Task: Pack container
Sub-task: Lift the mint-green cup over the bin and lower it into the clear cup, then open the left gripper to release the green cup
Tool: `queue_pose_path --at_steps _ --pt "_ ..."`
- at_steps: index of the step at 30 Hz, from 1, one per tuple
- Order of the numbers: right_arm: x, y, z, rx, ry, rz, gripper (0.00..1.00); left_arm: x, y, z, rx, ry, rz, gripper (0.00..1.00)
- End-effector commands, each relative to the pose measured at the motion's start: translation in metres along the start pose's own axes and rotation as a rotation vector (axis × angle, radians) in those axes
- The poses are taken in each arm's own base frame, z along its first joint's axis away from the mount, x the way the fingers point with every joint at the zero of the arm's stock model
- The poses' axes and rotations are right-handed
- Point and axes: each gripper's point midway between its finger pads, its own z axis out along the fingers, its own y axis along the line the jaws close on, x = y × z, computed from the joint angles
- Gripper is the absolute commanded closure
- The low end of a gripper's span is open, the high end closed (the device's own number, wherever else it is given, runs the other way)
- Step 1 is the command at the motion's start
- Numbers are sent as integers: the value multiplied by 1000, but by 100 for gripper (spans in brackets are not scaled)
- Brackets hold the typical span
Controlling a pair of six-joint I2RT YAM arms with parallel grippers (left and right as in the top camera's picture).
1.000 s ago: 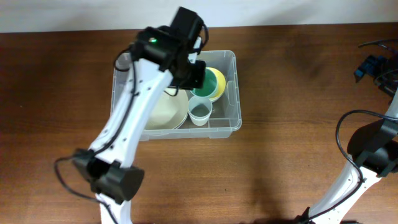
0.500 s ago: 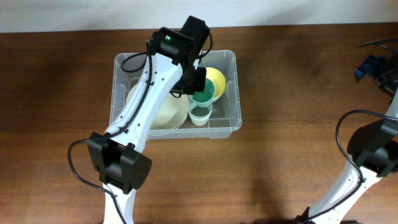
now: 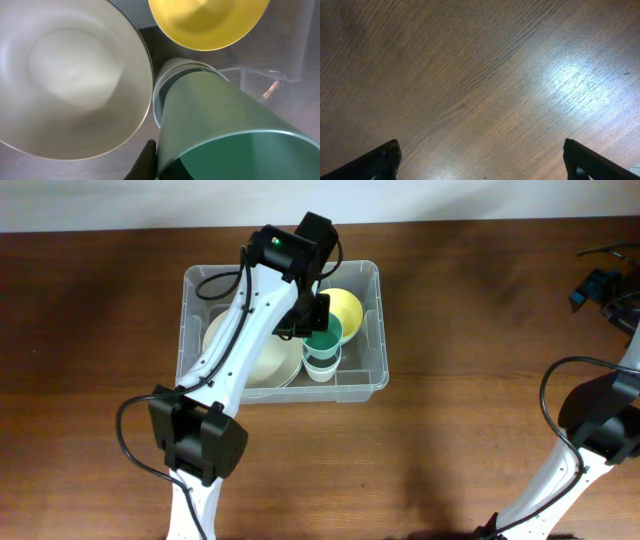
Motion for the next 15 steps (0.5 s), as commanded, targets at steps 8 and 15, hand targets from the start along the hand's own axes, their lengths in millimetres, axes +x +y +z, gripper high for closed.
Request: queue_pose_path --at_steps 8,15 --pt "0 -2 -8 3 -21 9 1 -2 3 4 -22 -3 -7 42" --pt "0 -2 -8 3 -21 9 1 -8 8 -2 -32 -32 -12 1"
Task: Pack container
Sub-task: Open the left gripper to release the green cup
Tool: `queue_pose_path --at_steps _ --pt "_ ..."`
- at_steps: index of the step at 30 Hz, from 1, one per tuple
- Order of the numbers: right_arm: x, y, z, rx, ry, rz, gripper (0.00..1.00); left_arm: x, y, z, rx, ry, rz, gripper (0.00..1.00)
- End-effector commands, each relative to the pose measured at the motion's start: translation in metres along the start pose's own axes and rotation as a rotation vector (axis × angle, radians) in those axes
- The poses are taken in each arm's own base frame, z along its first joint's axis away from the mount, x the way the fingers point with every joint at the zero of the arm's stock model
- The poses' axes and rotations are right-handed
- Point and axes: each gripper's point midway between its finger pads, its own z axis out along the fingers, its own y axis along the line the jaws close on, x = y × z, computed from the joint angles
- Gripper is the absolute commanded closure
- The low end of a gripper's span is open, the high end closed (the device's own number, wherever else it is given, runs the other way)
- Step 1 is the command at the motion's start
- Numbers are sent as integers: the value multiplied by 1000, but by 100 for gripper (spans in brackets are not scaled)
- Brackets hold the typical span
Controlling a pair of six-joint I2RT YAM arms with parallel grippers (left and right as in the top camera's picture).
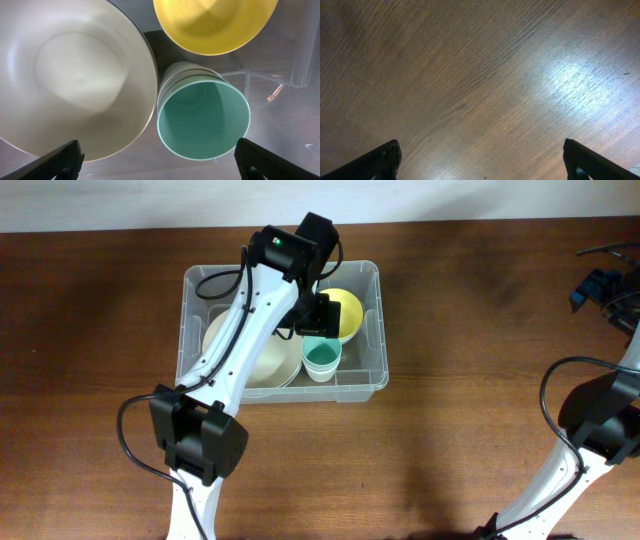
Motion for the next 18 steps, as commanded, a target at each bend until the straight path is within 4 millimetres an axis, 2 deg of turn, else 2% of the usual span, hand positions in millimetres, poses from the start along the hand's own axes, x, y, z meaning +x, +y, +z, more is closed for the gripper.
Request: queue_pose_path --at_steps 1,18 --pt "0 -2 -8 3 -21 9 1 -6 5 -4 -11 -21 -8 1" --pt "0 -2 -8 3 -21 9 1 -3 6 -3 -17 -12 -7 1"
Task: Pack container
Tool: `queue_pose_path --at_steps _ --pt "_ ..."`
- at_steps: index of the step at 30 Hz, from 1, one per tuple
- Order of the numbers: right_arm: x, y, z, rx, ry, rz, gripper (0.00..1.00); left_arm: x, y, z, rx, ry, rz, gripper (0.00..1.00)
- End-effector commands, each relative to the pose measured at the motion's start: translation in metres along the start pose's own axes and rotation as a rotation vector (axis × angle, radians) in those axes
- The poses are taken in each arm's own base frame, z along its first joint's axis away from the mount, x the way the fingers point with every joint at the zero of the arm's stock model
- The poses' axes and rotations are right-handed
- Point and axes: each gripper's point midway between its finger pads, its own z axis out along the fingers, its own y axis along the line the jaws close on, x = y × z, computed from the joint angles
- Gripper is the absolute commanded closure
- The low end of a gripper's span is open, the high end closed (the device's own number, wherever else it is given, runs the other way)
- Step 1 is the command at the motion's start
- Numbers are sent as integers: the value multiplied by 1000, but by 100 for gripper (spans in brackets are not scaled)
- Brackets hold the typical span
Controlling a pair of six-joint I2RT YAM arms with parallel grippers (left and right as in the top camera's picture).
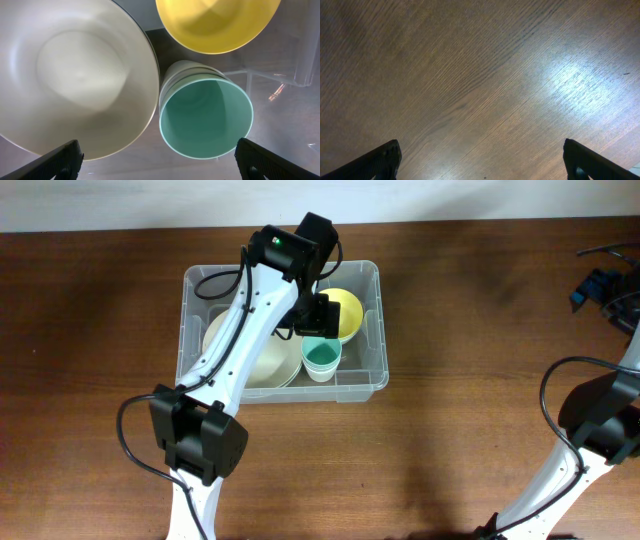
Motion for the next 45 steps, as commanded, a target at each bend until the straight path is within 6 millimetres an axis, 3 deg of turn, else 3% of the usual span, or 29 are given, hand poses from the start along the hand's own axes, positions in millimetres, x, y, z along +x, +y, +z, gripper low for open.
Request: queue_pose_path --at_steps 1,7,16,22,25,30,34,45 --pt "0 -2 -8 3 -21 9 1 -4 6 -3 -22 -14 -5 1" --pt "0 -2 -8 3 -21 9 1 -1 7 -3 -38 -7 6 1" --pt "0 -2 -8 3 -21 9 1 -6 -1 -7 -18 -41 189 1" --pt "0 -2 -8 3 -21 9 1 -34 -34 -45 44 -296 393 1" --pt "0 -2 -8 3 -21 9 1 -35 -34 -59 52 -375 436 1" --pt "0 -2 -8 3 -21 9 1 -12 -9 -61 43 -414 431 1" --pt "0 -2 -8 3 -21 9 1 10 24 -55 34 -464 377 1" --pt "0 -2 -8 3 -21 9 1 71 89 -62 65 -843 236 1"
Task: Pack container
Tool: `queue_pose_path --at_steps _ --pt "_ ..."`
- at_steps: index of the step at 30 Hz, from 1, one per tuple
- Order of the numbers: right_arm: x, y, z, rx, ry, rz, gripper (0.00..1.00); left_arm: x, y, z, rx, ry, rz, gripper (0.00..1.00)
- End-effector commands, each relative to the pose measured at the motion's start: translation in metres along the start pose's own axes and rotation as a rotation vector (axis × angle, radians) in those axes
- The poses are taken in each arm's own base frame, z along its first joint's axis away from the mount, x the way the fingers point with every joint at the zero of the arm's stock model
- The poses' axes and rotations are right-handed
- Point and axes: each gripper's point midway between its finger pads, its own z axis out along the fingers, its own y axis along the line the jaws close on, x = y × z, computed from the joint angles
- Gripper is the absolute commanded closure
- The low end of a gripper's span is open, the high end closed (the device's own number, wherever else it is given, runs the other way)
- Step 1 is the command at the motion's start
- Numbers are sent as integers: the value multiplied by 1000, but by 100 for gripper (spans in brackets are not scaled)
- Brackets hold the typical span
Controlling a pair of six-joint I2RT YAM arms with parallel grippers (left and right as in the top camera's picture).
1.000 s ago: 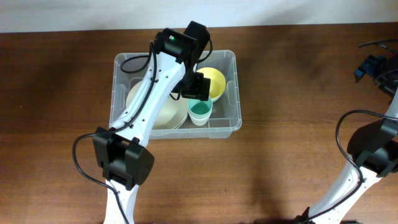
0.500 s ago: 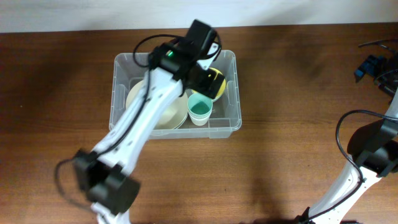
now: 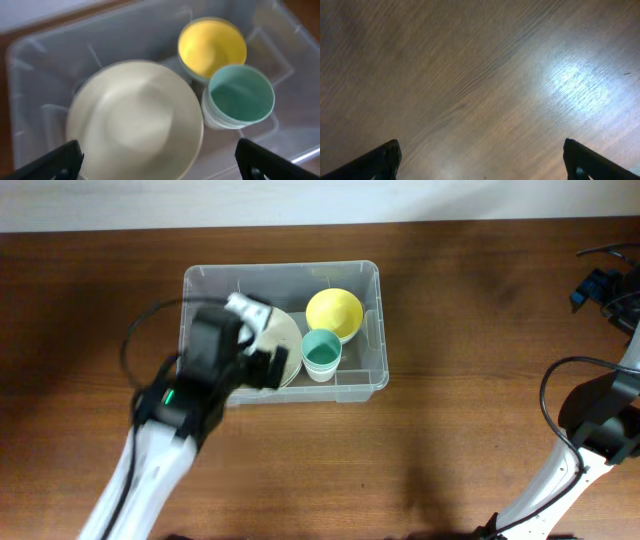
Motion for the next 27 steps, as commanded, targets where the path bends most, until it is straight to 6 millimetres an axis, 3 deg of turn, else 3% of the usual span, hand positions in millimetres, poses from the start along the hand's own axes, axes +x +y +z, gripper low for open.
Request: queue_pose_path --at_steps 1,9,16,27 --pt "0 -2 -8 3 -21 9 1 20 10 -30 -2 -135 -14 1" --pt "0 -2 -8 3 -21 9 1 61 23 -68 -72 -381 -42 1" --pt "0 -2 -8 3 -21 9 1 74 26 -89 -113 -567 -41 1" --pt "0 -2 -8 3 -21 9 1 103 48 -85 -217 -667 -85 1"
